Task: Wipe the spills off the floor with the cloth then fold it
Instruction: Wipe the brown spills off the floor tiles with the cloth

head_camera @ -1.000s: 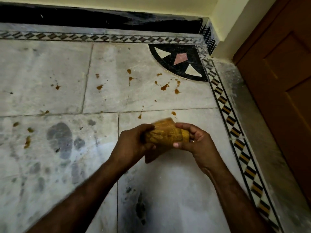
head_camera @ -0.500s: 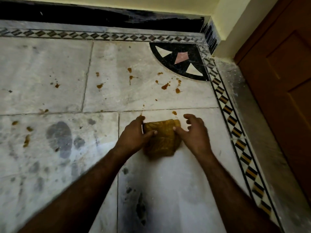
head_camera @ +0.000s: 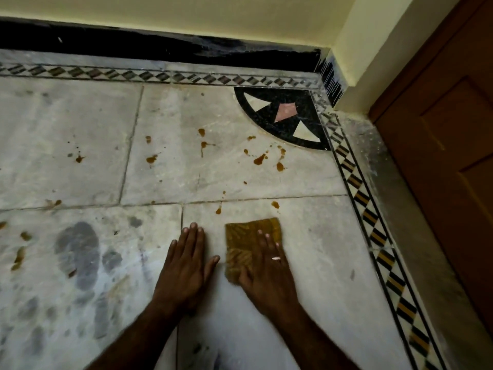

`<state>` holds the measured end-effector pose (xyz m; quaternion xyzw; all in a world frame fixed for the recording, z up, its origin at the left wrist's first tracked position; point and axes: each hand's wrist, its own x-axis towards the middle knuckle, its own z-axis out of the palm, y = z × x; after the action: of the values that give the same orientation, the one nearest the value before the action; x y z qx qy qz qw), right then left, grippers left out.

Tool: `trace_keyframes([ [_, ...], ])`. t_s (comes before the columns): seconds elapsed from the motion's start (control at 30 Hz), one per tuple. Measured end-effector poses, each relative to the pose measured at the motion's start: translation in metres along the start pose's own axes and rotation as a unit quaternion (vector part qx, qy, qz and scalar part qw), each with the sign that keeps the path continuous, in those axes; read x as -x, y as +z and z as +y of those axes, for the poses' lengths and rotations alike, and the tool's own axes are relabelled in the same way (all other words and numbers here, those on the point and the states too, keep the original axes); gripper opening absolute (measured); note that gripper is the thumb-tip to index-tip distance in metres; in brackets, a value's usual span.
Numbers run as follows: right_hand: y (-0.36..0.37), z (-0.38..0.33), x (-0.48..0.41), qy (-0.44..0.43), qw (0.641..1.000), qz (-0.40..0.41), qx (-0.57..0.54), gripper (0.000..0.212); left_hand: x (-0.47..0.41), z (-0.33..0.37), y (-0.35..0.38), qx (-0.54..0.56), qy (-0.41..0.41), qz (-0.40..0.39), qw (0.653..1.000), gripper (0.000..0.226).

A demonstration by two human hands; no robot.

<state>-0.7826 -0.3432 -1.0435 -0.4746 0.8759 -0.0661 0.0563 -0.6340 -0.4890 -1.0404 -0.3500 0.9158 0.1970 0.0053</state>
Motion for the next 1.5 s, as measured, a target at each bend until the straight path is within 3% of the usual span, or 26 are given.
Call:
trace_keyframes([
  [0.13,-0.005,0.070,-0.035,0.116,0.991,-0.031,0.056,0.067,-0.013,-0.007,-0.005,-0.032,-0.002,-0.019,0.999,0.081],
  [0.23,-0.021,0.062,-0.100,0.179,0.983,0.006,0.034,0.074,-0.023,-0.015,-0.004,-0.045,-0.018,0.000,0.999,0.081],
  [0.33,-0.010,0.001,-0.114,0.043,0.997,0.005,0.067,0.081,-0.030,-0.021,-0.003,-0.061,-0.019,0.017,0.998,0.080],
  [0.4,0.003,-0.030,-0.079,-0.055,0.995,0.033,0.080,0.071,-0.030,-0.025,-0.001,-0.066,-0.011,0.018,0.998,0.078],
  [0.47,0.006,-0.027,-0.046,-0.100,0.993,0.044,0.043,0.064,-0.030,-0.029,-0.001,-0.067,0.000,0.032,0.997,0.073],
  [0.57,0.003,0.001,-0.056,-0.059,0.996,0.059,0.045,0.065,-0.029,-0.034,-0.003,-0.066,0.015,0.053,0.996,0.069],
  [0.67,0.001,-0.024,-0.109,0.013,0.997,0.062,0.042,0.063,-0.030,-0.038,0.001,-0.068,0.027,0.083,0.994,0.066],
  [0.77,0.012,-0.055,-0.095,-0.099,0.991,0.082,0.033,0.060,-0.029,-0.041,0.007,-0.059,0.044,0.109,0.991,0.064],
  [0.83,0.008,-0.035,-0.061,-0.141,0.985,0.087,0.037,0.059,-0.034,-0.039,0.008,-0.053,0.041,0.111,0.992,0.065],
  [0.93,0.002,0.018,-0.057,-0.045,0.993,0.093,0.048,0.059,-0.045,-0.036,0.009,-0.050,0.016,0.099,0.994,0.071],
  [1.03,0.002,0.020,-0.124,0.063,0.993,0.083,0.056,0.063,-0.060,-0.030,0.013,-0.048,0.012,0.110,0.993,0.074],
  [1.1,0.005,-0.008,-0.142,0.016,0.993,0.102,0.059,0.062,-0.073,-0.025,0.014,-0.053,0.025,0.140,0.988,0.070],
  [1.2,0.005,-0.007,-0.098,-0.108,0.984,0.118,0.076,0.061,-0.087,-0.022,0.013,-0.055,0.059,0.171,0.982,0.061],
  [1.3,-0.001,0.032,-0.069,-0.076,0.987,0.118,0.073,0.059,-0.091,-0.024,0.013,-0.058,0.083,0.173,0.980,0.062],
  [1.4,-0.004,0.023,-0.125,0.007,0.993,0.095,0.065,0.061,-0.092,-0.026,0.007,-0.046,0.083,0.181,0.979,0.063],
  [1.5,0.009,-0.020,-0.146,-0.034,0.995,0.081,0.056,0.061,-0.092,-0.030,0.010,-0.051,0.094,0.186,0.977,0.061],
])
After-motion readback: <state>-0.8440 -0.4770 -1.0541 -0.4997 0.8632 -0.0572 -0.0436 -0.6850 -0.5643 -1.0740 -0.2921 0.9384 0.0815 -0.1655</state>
